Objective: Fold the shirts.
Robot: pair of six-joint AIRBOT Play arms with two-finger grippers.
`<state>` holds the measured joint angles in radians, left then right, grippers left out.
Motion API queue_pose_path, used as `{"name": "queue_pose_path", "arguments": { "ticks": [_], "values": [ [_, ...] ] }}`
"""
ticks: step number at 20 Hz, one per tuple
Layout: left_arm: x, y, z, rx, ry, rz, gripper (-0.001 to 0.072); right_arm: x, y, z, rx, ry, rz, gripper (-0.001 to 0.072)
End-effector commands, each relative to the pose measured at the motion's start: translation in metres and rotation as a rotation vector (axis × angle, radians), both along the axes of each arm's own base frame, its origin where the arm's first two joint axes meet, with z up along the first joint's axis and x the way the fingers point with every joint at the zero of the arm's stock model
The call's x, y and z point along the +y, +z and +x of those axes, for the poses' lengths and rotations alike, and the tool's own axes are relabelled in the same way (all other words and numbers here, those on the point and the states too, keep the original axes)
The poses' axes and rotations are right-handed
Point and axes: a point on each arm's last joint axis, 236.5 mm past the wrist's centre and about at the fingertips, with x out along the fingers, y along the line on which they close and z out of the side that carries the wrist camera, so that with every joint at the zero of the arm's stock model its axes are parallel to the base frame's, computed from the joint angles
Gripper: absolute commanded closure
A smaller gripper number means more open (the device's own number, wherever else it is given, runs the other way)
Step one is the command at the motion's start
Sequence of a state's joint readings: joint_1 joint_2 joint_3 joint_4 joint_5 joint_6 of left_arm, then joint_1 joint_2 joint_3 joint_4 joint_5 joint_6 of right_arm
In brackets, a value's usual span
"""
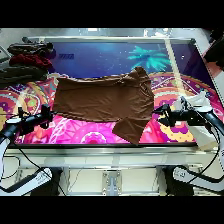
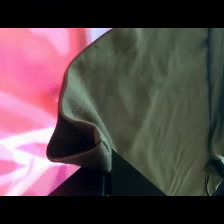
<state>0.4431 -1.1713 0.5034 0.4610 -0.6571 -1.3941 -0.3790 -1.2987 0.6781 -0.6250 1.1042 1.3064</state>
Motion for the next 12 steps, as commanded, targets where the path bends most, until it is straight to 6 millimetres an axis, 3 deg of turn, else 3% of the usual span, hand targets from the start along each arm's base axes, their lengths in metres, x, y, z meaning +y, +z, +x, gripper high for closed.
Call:
{"name": "queue_pose_path", "arguments": {
  "ticks": [1,5,7,8,9,10,11,12],
  "values": [
    [-0.002,0.004,0.002,-0.011,-0.022,0.006,0.0697,0.0,-0.026,0.012,0.023,-0.071,0.031,0.0088],
    [-0.002,0.004,0.002,-0.011,-0.022,0.006,0.0697,0.023,-0.045,0.006,0.062,-0.005,0.016,0.0096],
    [-0.002,0.004,0.002,-0.011,-0.022,0.006,0.0697,0.038,-0.047,0.009,0.053,0.014,0.008,0.0202],
    [-0.002,0.004,0.002,-0.012,-0.023,0.006,0.0697,0.046,-0.048,0.012,0.039,0.024,0.006,0.0202],
    [-0.002,0.004,0.002,-0.015,-0.029,0.012,0.0697,0.053,-0.045,0.017,0.01,0.027,0.012,0.0248],
    [-0.002,0.004,0.002,-0.025,-0.052,0.034,0.0697,0.06,-0.039,0.025,-0.03,0.029,0.03,0.0408],
    [-0.002,0.004,0.002,-0.043,-0.09,0.069,0.0697,0.066,-0.026,0.036,-0.086,0.034,0.059,0.0617],
    [-0.001,0.007,0.004,-0.07,-0.133,0.112,0.0698,0.072,-0.009,0.047,-0.154,0.055,0.093,0.0697]
  ]
}}
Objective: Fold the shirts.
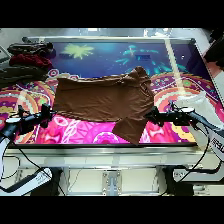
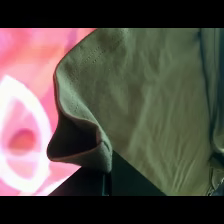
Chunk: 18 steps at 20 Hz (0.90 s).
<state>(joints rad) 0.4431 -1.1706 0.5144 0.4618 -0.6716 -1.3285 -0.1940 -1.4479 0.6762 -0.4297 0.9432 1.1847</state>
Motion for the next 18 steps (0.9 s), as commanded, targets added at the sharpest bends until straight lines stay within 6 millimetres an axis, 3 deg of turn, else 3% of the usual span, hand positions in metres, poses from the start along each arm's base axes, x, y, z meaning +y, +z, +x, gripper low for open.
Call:
{"name": "queue_pose_path", "arguments": {
  "ticks": [1,2,4,7,10,11,13,14,16,18],
  "values": [
    [0.002,0.012,0.006,-0.09,-0.13,0.136,0.0698,0.023,0.044,0.03,-0.195,0.061,0.081,0.0698],
    [0.002,0.03,0.013,-0.153,-0.187,0.194,0.0699,0.027,0.067,0.037,-0.265,0.108,0.088,0.0698],
    [0.001,0.089,0.027,-0.314,-0.302,0.334,0.0699,0.028,0.121,0.046,-0.411,0.198,0.046,0.0699],
    [-0.003,0.21,0.022,-0.532,-0.435,0.616,0.0699,0.013,0.211,0.034,-0.609,0.347,-0.191,0.0699],
    [-0.006,0.357,-0.02,-0.77,-0.39,0.961,0.0699,-0.004,0.321,-0.009,-0.819,0.385,-0.457,0.0698],
    [-0.006,0.411,-0.045,-0.857,-0.31,1.058,0.0699,-0.008,0.362,-0.025,-0.916,0.356,-0.531,0.0698],
    [-0.002,0.494,-0.098,-0.959,-0.13,1.234,0.0699,-0.015,0.445,-0.067,-1.116,0.266,-0.676,0.0699],
    [0.002,0.52,-0.119,-0.962,-0.069,1.326,0.07,-0.019,0.482,-0.09,-1.205,0.216,-0.745,0.0699],
    [0.004,0.558,-0.154,-0.946,0.007,1.485,0.07,-0.031,0.535,-0.128,-1.315,0.115,-0.865,0.07],
    [-0.005,0.577,-0.164,-0.961,0.001,1.512,0.07,-0.041,0.565,-0.145,-1.368,0.049,-0.938,0.0701]
  ]
}}
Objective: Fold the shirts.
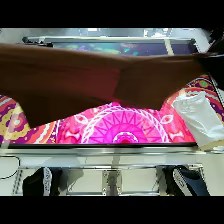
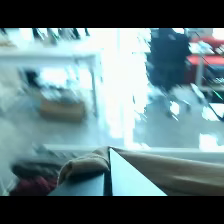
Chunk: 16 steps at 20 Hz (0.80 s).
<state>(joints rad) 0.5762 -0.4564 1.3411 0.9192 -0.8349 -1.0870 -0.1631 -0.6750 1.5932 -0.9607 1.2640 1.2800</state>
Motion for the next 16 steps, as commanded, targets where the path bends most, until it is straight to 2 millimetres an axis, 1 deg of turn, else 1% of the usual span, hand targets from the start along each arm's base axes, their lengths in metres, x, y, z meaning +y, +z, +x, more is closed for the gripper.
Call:
{"name": "queue_pose_path", "arguments": {
  "ticks": [1,2,3,4,5,7,8,9,11,12,13,14,15,16],
  "values": [
    [-0.012,0.04,-0.036,-0.043,0.06,0.085,0.07,-0.023,0.065,-0.047,-0.19,-0.143,-0.055,0.0701],
    [-0.017,0.024,-0.02,0.023,-0.004,0.043,0.07,-0.024,0.063,-0.039,-0.178,-0.142,-0.054,0.0701],
    [-0.022,0.003,0.0,0.112,-0.085,-0.012,0.07,-0.026,0.057,-0.026,-0.147,-0.141,-0.052,0.0701],
    [-0.028,-0.024,0.023,0.218,-0.185,-0.085,0.07,-0.029,0.046,-0.005,-0.102,-0.139,-0.047,0.0702],
    [-0.031,-0.047,0.045,0.311,-0.272,-0.156,0.07,-0.032,0.034,0.019,-0.05,-0.136,-0.04,0.0701],
    [-0.018,-0.099,0.093,0.485,-0.351,-0.257,0.0701,-0.039,-0.007,0.078,0.091,-0.122,-0.016,0.07],
    [-0.014,-0.131,0.119,0.574,-0.373,-0.285,0.0701,-0.041,-0.035,0.11,0.177,-0.109,0.001,0.0699],
    [-0.018,-0.164,0.143,0.665,-0.406,-0.303,0.0701,-0.039,-0.064,0.139,0.262,-0.081,0.03,0.0699],
    [-0.034,-0.243,0.188,0.868,-0.448,-0.289,0.07,-0.033,-0.129,0.193,0.423,-0.031,0.085,0.0699],
    [-0.036,-0.284,0.213,0.944,-0.428,-0.257,0.07,-0.031,-0.166,0.218,0.49,-0.021,0.086,0.0699],
    [-0.032,-0.322,0.239,0.991,-0.37,-0.242,0.07,-0.027,-0.204,0.241,0.554,-0.017,0.087,0.0699],
    [-0.026,-0.352,0.265,1.0,-0.298,-0.25,0.07,-0.024,-0.239,0.259,0.606,-0.021,0.085,0.0699],
    [-0.022,-0.377,0.287,0.992,-0.243,-0.265,0.07,-0.02,-0.275,0.279,0.65,-0.028,0.089,0.0699],
    [-0.022,-0.398,0.307,0.973,-0.212,-0.278,0.07,-0.017,-0.305,0.295,0.675,-0.038,0.1,0.0699]
  ]
}}
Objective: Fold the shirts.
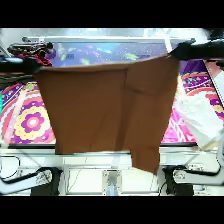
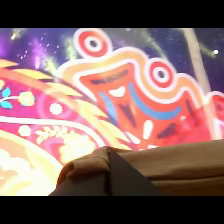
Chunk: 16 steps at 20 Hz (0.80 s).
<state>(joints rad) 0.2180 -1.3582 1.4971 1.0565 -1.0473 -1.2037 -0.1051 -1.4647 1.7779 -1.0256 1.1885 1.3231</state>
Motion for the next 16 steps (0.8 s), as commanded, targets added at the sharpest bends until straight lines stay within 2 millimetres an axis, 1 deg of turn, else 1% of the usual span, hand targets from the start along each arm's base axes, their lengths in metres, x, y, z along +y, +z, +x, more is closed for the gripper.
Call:
{"name": "queue_pose_path", "arguments": {
  "ticks": [1,2,3,4,5,6,8,10,12,13,15,16],
  "values": [
    [-0.001,-0.098,0.071,0.025,0.099,0.074,0.07,0.013,-0.119,0.063,0.126,-0.026,0.03,0.0699],
    [-0.005,-0.11,0.083,0.007,0.11,0.075,0.07,0.013,-0.139,0.078,0.122,-0.055,0.036,0.0699],
    [-0.009,-0.119,0.091,-0.005,0.111,0.077,0.07,0.01,-0.154,0.093,0.105,-0.092,0.042,0.0699],
    [-0.014,-0.126,0.094,-0.006,0.106,0.079,0.07,0.006,-0.162,0.105,0.088,-0.136,0.06,0.0699],
    [-0.018,-0.13,0.095,-0.005,0.097,0.081,0.0699,0.002,-0.165,0.114,0.066,-0.166,0.073,0.0699],
    [-0.022,-0.13,0.096,-0.007,0.09,0.083,0.0699,-0.003,-0.164,0.12,0.045,-0.186,0.076,0.0699],
    [-0.027,-0.124,0.094,-0.01,0.079,0.082,0.0698,-0.007,-0.158,0.12,0.041,-0.185,0.077,0.0699],
    [-0.028,-0.119,0.083,0.015,0.053,0.103,0.0699,-0.008,-0.156,0.108,0.088,-0.135,0.032,0.0699],
    [-0.022,-0.119,0.064,0.075,0.013,0.175,0.0699,-0.019,-0.163,0.088,0.162,-0.087,-0.084,0.07],
    [-0.02,-0.123,0.052,0.125,-0.003,0.198,0.0699,-0.025,-0.168,0.075,0.205,-0.07,-0.14,0.07],
    [-0.014,-0.14,0.031,0.229,-0.025,0.234,0.0699,-0.036,-0.177,0.051,0.302,-0.061,-0.207,0.07],
    [-0.01,-0.149,0.023,0.265,-0.019,0.248,0.07,-0.04,-0.181,0.039,0.338,-0.054,-0.232,0.07]
  ]
}}
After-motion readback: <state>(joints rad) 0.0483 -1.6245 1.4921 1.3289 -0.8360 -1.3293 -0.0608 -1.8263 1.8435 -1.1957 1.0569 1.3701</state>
